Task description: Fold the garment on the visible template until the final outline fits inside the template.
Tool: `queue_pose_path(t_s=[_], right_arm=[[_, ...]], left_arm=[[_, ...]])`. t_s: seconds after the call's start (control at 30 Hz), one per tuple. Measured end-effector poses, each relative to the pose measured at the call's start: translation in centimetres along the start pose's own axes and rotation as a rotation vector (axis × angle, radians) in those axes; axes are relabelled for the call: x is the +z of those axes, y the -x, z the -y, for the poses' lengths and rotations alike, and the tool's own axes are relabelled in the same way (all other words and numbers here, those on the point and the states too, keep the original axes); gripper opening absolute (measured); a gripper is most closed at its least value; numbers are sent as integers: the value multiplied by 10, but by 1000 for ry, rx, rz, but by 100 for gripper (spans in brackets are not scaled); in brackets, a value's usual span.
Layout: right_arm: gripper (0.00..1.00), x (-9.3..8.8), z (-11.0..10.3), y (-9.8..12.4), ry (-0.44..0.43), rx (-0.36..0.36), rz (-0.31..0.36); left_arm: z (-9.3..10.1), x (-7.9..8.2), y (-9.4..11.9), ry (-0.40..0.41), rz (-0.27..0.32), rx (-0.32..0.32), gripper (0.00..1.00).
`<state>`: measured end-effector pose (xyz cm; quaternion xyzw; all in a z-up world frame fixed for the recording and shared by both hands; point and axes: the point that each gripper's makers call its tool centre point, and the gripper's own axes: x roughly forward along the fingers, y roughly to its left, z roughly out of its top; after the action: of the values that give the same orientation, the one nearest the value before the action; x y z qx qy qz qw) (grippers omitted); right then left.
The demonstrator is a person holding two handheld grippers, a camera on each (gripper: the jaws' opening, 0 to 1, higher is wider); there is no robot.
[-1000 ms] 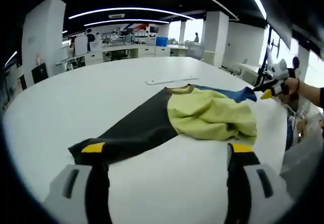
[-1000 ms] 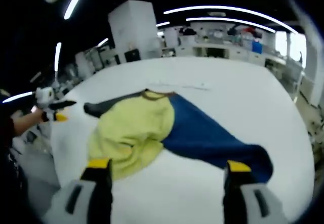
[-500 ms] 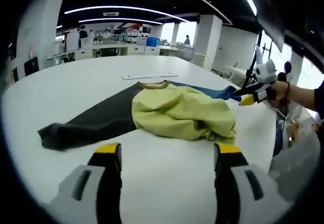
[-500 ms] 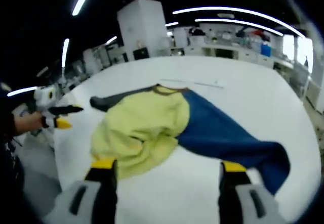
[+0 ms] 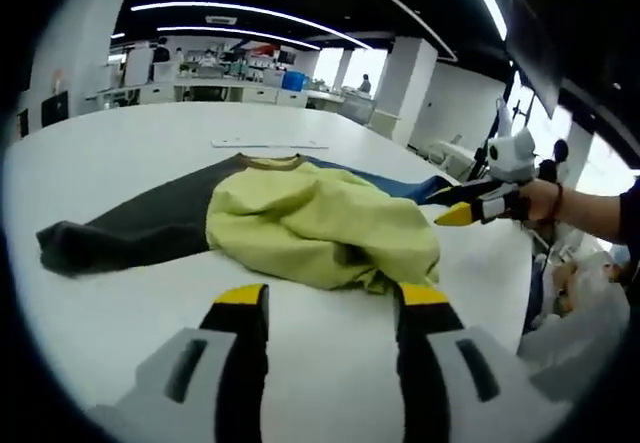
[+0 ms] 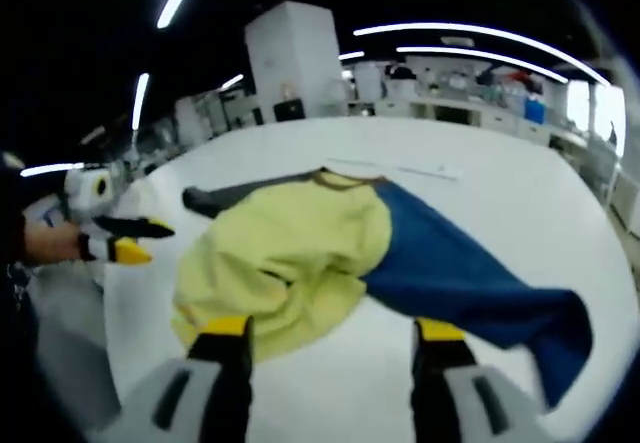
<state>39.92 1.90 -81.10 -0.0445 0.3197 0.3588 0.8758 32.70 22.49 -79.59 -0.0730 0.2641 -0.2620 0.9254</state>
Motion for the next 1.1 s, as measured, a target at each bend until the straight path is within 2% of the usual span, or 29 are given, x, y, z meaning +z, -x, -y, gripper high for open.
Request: queue_pose_path(t_s=[0.33,0.53,0.6,0.7,0.8,0.9,0.97,1.1], right_arm=[[44,5,6,-17,34,0,1],[34,9,3,-26,74,7,1],[33,9,4,-29,89,5,-3],[37,10,10,-35,93,-7,-12],[32,10,10,-37,93,3,-14],[32,11,12,-41,108,3,-16],[30,12,13,-44,109,8,-16],[21,13,9,-50,141,29,-19]], left_arm=[[12,-11,-18,57,-21,6,38],[25,-17,-32,107,-30,-22,33],[28,-19,-37,120,-34,-30,32],[29,-22,-44,128,-46,-34,29],[33,-27,-49,145,-69,-51,26],[33,-30,-54,140,-78,-56,25],[33,-27,-57,141,-70,-61,24],[33,-24,-62,149,-75,-62,21]])
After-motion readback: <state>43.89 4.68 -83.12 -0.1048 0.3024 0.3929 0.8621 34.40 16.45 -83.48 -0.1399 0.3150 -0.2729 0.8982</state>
